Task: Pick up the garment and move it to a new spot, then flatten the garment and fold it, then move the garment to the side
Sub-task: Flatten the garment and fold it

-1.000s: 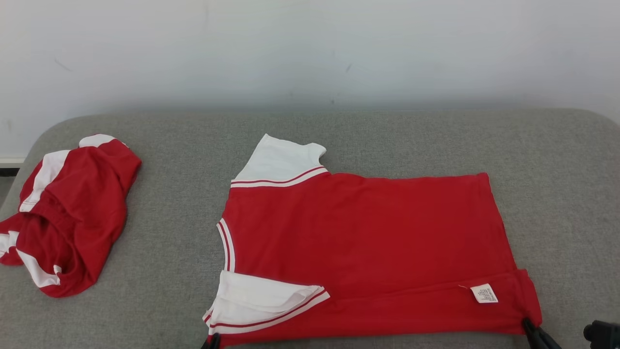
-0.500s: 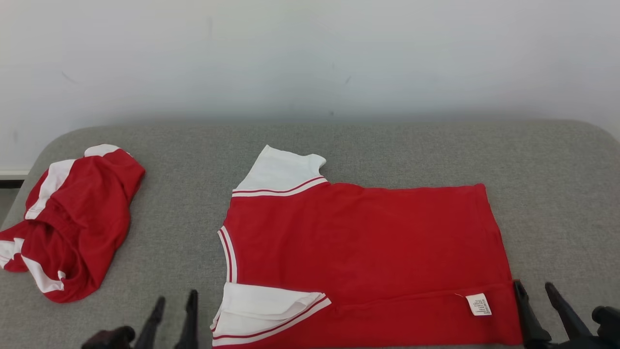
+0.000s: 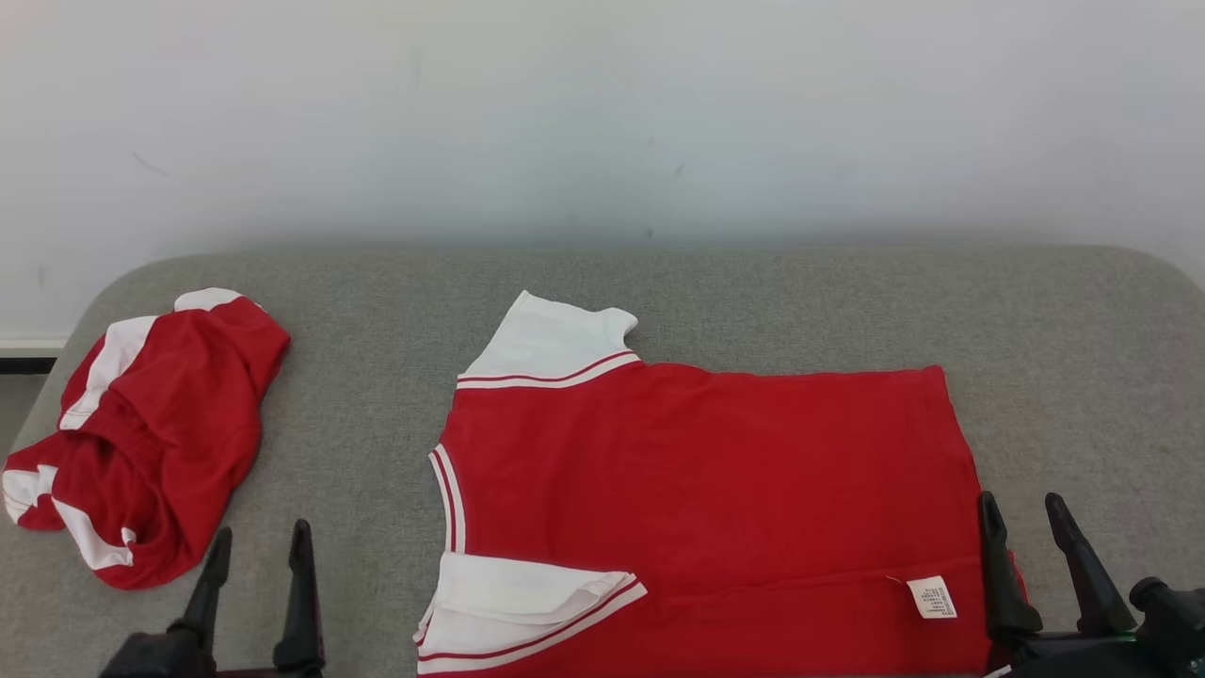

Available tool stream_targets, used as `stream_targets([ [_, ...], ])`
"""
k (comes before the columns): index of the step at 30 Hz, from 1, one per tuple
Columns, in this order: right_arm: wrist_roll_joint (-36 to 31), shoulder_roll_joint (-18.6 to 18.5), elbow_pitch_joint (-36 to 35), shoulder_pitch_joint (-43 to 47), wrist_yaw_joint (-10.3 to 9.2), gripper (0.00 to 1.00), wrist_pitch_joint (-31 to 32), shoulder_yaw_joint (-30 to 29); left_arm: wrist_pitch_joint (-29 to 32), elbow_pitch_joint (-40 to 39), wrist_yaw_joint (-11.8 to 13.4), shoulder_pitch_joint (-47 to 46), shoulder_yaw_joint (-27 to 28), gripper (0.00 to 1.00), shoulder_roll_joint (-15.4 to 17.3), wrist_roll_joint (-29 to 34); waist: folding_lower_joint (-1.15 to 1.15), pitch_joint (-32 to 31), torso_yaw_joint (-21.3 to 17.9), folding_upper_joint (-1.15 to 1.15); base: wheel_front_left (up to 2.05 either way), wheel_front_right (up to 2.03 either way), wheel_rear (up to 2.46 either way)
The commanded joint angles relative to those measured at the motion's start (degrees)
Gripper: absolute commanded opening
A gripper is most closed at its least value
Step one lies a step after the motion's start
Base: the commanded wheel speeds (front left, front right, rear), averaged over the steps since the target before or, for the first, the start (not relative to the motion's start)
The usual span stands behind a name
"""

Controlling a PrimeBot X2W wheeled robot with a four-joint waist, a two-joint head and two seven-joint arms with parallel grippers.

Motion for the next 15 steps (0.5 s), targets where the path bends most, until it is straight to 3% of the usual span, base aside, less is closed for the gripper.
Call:
stream_targets([
  [1, -0.8, 0.5, -0.1, 0.4, -0.15, 1.0, -0.4, 0.0, -0.2, -0.2, 0.1, 1.3, 0.0, 1.0, -0.3, 1.8, 0.0, -0.1, 0.1, 0.0, 0.0, 0.0, 0.0],
  [15, -3.1, 4.0, -3.4, 4.8, -0.14, 1.0, -1.3, -2.2, -0.2, -1.7, -1.4, 5.2, 2.7, 1.0, -2.9, 7.2, 0.0, -0.3, 0.6, 0.0, 0.0, 0.0, 0.0],
])
